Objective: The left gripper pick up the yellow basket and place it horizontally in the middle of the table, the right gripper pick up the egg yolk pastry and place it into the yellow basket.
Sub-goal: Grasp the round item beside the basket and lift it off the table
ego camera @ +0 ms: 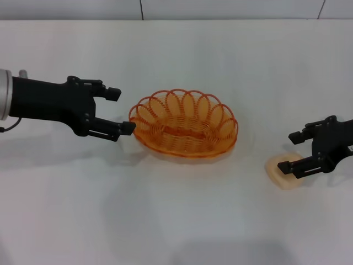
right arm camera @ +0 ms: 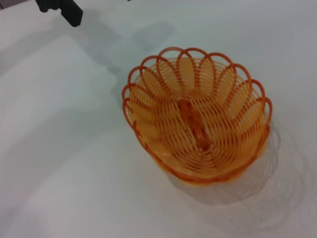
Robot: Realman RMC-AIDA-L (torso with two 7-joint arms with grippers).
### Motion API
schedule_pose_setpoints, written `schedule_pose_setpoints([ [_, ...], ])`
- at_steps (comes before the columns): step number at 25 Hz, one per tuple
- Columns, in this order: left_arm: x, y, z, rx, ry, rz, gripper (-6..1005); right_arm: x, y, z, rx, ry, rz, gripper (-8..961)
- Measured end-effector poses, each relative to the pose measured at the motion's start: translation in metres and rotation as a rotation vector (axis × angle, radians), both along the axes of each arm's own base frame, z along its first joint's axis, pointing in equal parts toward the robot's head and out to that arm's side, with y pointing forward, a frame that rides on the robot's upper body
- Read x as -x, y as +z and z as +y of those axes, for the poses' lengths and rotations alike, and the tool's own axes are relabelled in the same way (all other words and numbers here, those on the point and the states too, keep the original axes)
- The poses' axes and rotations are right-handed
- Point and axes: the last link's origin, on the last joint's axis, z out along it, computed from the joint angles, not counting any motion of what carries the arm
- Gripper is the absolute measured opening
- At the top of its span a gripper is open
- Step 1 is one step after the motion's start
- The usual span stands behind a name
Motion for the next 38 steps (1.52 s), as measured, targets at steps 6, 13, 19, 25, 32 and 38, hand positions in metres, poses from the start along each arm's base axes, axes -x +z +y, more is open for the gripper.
schedule_pose_setpoints([
  [6, -0.001, -0.002, -0.001, 0.007, 0.002, -0.008, 888, -0.003, -0.003, 0.001, 0.002, -0.014, 0.000, 769],
  [13, -0.001, -0.004, -0.002, 0.011, 0.004, -0.013, 888, -0.005, -0.005, 0.005, -0.001, -0.017, -0.019, 748],
  [19, -0.001, -0.004, -0.002, 0.010, 0.004, -0.015, 888, -0.006, -0.009, 0.007, 0.009, -0.028, -0.020, 619],
  [25, -0.001, -0.004, -0.001, 0.007, 0.004, -0.015, 888, -0.007, -0.011, 0.008, 0.016, -0.032, -0.029, 558],
  [32, -0.001, -0.004, -0.001, 0.004, 0.005, -0.016, 887, -0.007, -0.011, 0.012, 0.005, -0.032, -0.029, 415],
  [38, -0.001, -0.003, -0.001, 0.000, 0.007, -0.017, 887, -0.008, -0.012, 0.013, 0.006, -0.036, -0.030, 329],
])
